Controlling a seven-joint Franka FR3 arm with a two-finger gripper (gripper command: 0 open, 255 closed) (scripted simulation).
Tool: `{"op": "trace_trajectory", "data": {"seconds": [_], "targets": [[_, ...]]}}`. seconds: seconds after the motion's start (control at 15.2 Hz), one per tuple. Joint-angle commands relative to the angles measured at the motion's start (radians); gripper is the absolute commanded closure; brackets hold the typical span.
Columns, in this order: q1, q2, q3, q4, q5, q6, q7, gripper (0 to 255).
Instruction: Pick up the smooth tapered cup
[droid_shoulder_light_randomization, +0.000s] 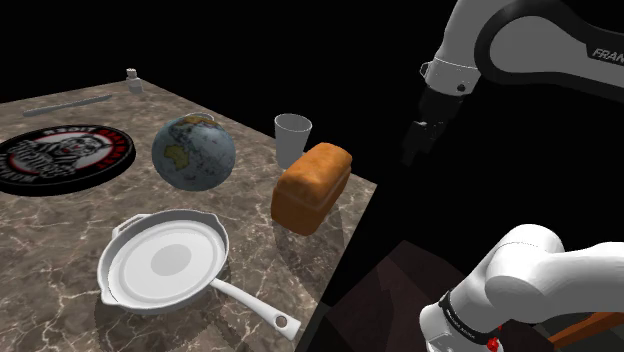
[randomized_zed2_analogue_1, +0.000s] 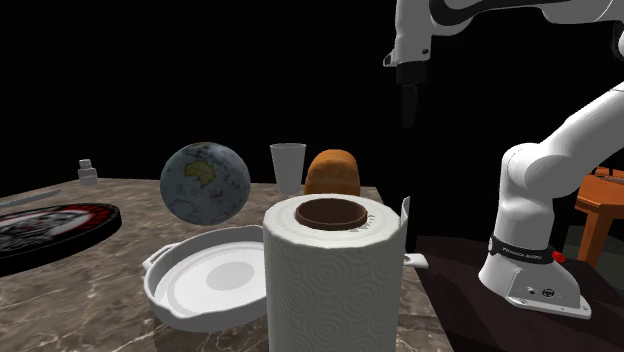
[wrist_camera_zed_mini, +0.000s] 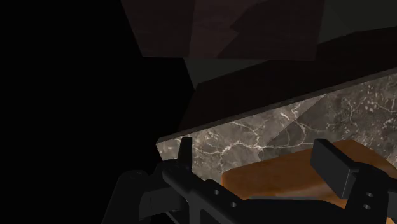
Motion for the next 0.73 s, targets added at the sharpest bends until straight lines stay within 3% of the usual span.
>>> {"op": "trace_trajectory", "data": {"seconds": [0.0, 0.66], "targets": [[0.0, 0.0, 0.0, 0.0, 0.0, 0.0, 0.0, 0], [0.003, 0.366, 0.085, 0.208, -0.021, 0.182, 0.068, 0]]}}
